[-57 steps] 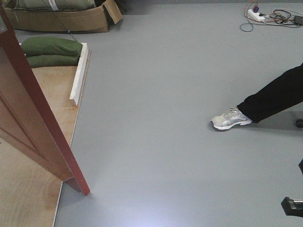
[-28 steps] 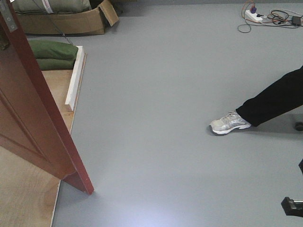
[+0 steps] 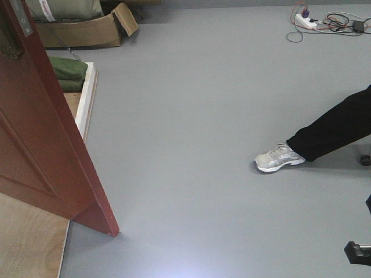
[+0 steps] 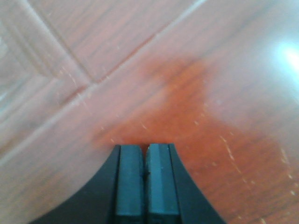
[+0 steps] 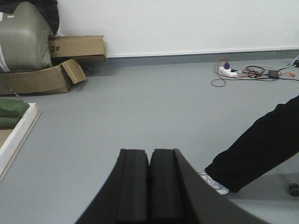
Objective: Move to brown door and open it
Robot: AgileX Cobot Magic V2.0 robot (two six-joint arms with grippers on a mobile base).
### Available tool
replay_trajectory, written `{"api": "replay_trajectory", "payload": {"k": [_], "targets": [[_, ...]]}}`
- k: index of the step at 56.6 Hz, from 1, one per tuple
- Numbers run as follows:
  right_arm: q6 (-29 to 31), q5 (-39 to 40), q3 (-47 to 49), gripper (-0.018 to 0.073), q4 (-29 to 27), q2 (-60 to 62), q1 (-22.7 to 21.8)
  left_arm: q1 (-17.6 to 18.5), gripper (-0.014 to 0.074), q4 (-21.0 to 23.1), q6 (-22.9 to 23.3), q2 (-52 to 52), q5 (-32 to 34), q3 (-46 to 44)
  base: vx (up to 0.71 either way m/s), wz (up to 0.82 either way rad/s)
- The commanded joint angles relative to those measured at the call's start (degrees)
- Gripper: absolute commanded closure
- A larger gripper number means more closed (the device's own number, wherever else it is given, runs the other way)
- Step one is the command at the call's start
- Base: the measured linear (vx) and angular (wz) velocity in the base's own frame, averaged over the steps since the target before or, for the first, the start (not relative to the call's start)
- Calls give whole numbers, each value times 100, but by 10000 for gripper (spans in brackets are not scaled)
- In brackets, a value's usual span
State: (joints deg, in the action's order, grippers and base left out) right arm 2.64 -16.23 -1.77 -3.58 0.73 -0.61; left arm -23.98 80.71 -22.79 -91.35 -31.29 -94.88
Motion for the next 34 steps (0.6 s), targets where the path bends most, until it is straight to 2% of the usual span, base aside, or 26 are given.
{"api": "replay_trajectory", "payload": {"k": [1, 34], "targets": [[32, 469, -32, 559, 1, 62, -26, 39, 600, 272, -1, 208, 26, -183, 14, -5], [32, 469, -32, 559, 1, 62, -26, 39, 600, 272, -1, 208, 26, -183, 15, -7]]}}
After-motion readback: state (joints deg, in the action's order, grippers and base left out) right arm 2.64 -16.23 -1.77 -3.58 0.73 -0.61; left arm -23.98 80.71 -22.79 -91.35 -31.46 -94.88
